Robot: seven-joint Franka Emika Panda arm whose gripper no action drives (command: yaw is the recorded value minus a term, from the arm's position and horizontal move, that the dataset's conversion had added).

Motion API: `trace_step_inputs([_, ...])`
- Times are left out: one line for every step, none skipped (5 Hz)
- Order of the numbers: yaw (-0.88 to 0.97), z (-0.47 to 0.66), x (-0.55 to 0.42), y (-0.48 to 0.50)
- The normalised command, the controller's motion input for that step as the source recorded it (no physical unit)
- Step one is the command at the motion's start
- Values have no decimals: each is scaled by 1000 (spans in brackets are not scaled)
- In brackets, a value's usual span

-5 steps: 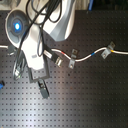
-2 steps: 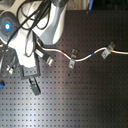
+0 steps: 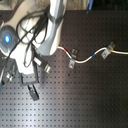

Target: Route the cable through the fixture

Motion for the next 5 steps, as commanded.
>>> trace_step_inputs([0, 133, -33, -222])
trace_step_inputs([63, 13, -16, -419])
trace_step_inputs([29, -50, 9, -500])
trace_step_inputs([-3, 4, -14, -322])
trace_step_inputs([0, 13, -97, -12])
